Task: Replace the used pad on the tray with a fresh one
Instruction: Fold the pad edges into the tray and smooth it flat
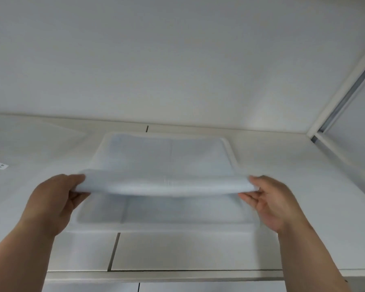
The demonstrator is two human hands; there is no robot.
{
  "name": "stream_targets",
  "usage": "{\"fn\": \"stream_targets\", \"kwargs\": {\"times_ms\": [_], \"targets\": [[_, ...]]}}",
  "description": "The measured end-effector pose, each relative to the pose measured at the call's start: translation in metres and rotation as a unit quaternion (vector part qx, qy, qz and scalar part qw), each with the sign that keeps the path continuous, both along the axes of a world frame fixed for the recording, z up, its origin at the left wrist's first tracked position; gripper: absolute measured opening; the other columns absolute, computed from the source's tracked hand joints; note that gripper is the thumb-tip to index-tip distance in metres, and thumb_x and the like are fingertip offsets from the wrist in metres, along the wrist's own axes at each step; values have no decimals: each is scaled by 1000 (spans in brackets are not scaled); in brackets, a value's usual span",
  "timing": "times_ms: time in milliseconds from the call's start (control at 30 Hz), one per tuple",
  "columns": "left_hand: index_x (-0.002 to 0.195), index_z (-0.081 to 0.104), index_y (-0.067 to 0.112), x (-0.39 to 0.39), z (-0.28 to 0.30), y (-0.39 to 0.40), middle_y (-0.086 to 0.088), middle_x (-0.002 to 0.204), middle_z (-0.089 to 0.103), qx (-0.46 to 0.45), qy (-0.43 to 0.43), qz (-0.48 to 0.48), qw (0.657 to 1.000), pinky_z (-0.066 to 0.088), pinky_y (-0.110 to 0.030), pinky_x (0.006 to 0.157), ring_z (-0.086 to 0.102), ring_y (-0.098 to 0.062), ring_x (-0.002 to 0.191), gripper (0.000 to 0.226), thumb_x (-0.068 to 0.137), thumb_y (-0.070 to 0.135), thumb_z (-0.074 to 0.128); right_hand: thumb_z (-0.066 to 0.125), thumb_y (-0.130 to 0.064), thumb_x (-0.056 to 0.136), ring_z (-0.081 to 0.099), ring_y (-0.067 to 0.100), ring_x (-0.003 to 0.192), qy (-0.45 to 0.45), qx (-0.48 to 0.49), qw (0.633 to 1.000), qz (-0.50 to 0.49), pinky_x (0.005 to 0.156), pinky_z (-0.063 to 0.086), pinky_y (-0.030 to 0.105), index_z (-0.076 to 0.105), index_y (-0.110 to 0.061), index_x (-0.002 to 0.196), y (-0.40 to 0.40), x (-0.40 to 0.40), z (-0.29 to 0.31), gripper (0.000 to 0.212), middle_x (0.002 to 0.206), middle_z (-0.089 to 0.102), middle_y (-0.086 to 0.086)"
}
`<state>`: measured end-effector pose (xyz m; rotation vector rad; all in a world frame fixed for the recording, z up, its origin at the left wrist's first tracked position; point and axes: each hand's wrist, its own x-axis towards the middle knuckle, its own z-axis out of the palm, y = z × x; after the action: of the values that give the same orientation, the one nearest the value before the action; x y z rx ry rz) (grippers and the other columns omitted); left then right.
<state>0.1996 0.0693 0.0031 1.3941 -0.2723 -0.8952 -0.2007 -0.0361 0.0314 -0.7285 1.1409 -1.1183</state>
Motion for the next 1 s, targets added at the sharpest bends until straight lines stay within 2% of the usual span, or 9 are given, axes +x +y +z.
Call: {"fn": "stream_targets", "kwargs": {"times_ms": [67,167,333,400,467,600,733,833,1000], "targets": [[84,55,10,2,-13,9,-13,95,57,65,-54,-17,996,57,-32,62,58,-23,83,15,88,-4,56,57,4,88,67,31,95,107,27,993,36,77,60,43,53,-4,82,9,-6,-15,11,93,65,17],[104,58,12,2,-20,16,-9,98,58,146,-162,-60,974,43,-31,62,53,-23,71,28,84,-7,59,60,1,80,67,31,95,313,8,947,78,80,59,49,54,-5,87,19,-10,-23,11,102,64,15],[103,60,21,-13,-6,20,0,91,64,251,-408,-119,870,42,-34,64,60,-25,74,29,80,4,64,56,-20,85,57,14,83,580,-72,802,124,71,47,34,47,-22,101,26,-4,-13,19,106,52,-3],[105,62,19,-17,-4,21,-2,90,64,263,-444,-115,849,40,-34,65,57,-24,73,24,84,9,61,55,-27,87,54,11,83,601,-72,785,128,69,41,31,44,-27,108,28,-6,-12,23,108,47,-4],[112,64,15,-18,-6,22,-8,105,63,278,-484,-111,822,41,-35,74,56,-25,81,24,89,21,59,54,-33,88,55,11,84,606,-62,783,124,69,41,31,45,-27,109,29,-6,-13,23,108,49,-4],[126,59,15,-25,-9,27,-15,134,49,303,-566,-108,760,42,-50,95,47,-40,117,42,89,34,62,52,-39,92,52,23,109,658,-115,737,98,85,45,35,48,-21,129,35,-5,-24,41,124,49,2],[141,47,21,-43,-12,30,-6,151,38,277,-623,-139,719,32,-52,109,31,-35,137,52,94,44,48,32,-51,98,8,20,149,673,-180,704,138,120,16,35,21,-23,154,45,4,-36,63,163,10,1],[152,22,29,-51,-19,26,1,162,14,286,-637,-229,679,12,-44,119,10,-24,149,73,89,65,17,0,-76,81,-14,15,149,688,-180,675,195,121,-2,36,-3,-29,155,49,10,-47,87,162,-16,-5],[154,1,36,-51,-27,20,5,163,-5,314,-633,-298,642,2,-42,121,-7,-20,150,88,76,77,8,-1,-77,79,-21,15,148,713,-137,647,234,121,-8,41,-8,-25,155,53,17,-54,93,161,-21,-2]]}}
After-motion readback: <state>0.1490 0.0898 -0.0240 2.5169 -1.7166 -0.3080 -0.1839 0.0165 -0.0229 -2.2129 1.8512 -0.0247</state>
